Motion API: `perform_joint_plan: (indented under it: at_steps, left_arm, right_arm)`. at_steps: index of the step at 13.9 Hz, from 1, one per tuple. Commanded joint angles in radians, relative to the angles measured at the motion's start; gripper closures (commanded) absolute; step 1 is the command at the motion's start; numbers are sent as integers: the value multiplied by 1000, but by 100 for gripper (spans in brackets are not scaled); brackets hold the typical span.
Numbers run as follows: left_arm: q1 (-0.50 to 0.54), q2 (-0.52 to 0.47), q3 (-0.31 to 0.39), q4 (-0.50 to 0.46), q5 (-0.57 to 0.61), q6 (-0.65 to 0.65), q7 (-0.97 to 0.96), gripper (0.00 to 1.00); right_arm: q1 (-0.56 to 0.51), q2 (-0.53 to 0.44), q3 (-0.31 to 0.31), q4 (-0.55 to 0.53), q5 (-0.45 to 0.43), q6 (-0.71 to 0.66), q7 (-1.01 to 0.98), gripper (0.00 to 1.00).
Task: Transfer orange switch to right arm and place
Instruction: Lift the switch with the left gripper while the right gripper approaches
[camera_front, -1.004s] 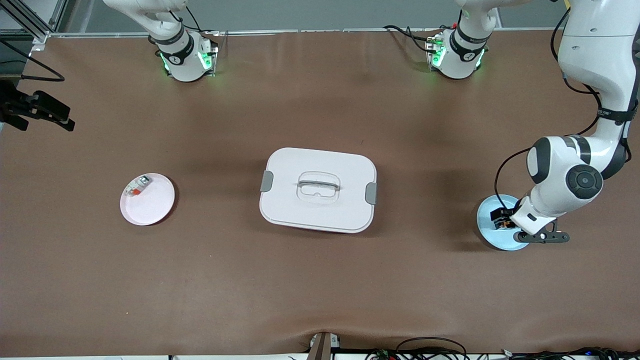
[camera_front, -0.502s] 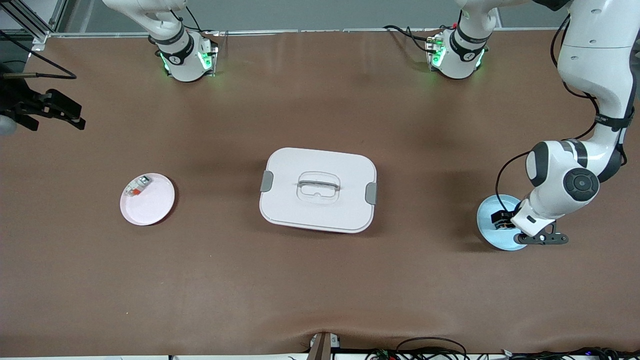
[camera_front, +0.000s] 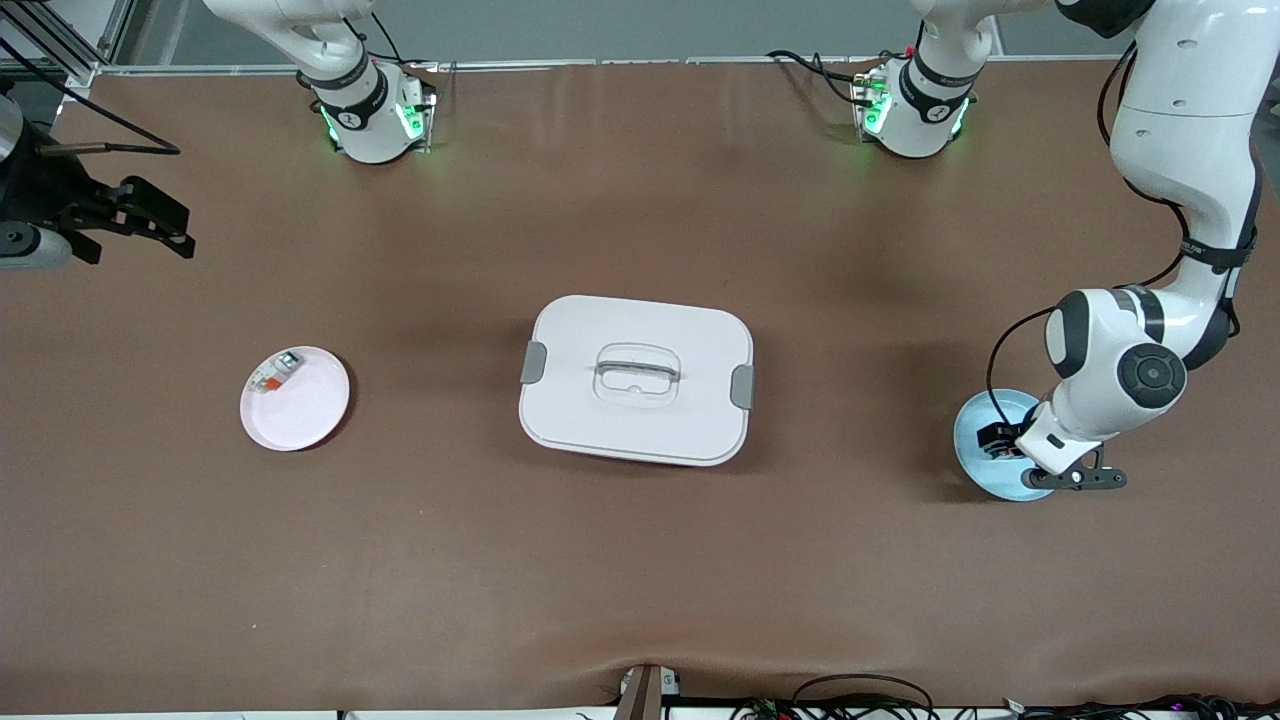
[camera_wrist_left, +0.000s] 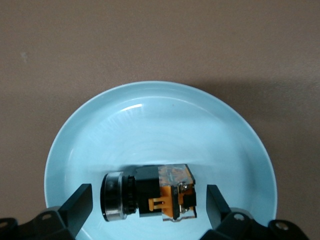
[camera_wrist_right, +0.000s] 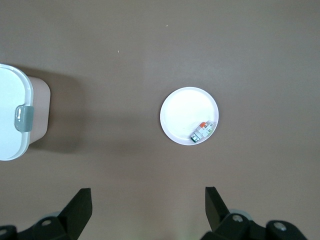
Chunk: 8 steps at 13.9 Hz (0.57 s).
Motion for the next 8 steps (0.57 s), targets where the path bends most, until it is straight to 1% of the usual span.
perform_joint_plan:
  at_steps: [1, 4, 5, 8]
  left_arm:
    - [8, 9, -4, 11, 20, 11, -6, 0]
    - [9, 16, -4, 11, 20, 9, -9, 1]
    - [9, 16, -4, 11, 20, 8, -9, 16]
    - [8, 9, -5, 11, 14, 3, -16, 77]
  right_arm:
    - [20, 19, -3, -23, 1, 18, 12, 0]
    - [20, 16, -3, -82, 6, 58, 13, 0]
    - [20, 16, -3, -95, 6, 70, 13, 0]
    - [20, 13, -3, -126, 6, 93, 13, 0]
